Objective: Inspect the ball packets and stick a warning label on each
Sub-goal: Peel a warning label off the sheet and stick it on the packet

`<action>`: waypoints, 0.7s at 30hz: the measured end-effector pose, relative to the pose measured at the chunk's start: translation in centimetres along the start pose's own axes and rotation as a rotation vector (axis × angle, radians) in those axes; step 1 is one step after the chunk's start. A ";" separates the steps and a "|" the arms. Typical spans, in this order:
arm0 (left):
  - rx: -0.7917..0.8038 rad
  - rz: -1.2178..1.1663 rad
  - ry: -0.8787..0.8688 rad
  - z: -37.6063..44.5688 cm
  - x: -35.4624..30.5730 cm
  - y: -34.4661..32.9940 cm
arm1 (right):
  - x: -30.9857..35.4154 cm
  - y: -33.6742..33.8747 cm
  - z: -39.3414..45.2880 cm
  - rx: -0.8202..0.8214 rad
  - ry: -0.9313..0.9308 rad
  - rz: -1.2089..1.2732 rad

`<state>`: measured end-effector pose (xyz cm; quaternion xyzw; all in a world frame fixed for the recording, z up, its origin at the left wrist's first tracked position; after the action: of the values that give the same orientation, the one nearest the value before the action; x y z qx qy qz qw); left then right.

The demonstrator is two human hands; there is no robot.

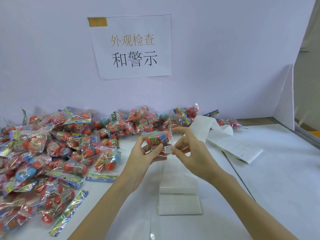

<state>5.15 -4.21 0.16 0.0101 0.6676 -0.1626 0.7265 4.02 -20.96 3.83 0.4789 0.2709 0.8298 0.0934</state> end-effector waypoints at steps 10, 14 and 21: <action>-0.029 0.131 -0.033 -0.2 -0.4 0.0 | 0.7 -0.6 -0.2 0.011 0.035 -0.076; -0.011 0.134 -0.044 -0.1 -0.7 0.4 | -0.6 0.5 -0.2 -0.055 -0.119 -0.189; 0.006 0.171 -0.040 0.0 -0.9 0.4 | -2.7 -2.4 -0.8 0.121 -0.429 0.613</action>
<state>5.19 -3.60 0.95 0.0659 0.6492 -0.1023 0.7508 4.48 -20.39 0.23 0.7053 0.1380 0.6825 -0.1330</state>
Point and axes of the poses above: each hand's wrist, its own z-axis towards the middle knuckle, its own y-axis out of the back of the hand, x = y × z, the point moved 8 cm from there along z, towards the middle knuckle, and after that the axes turned 8 degrees about x, right-handed, at the moved point
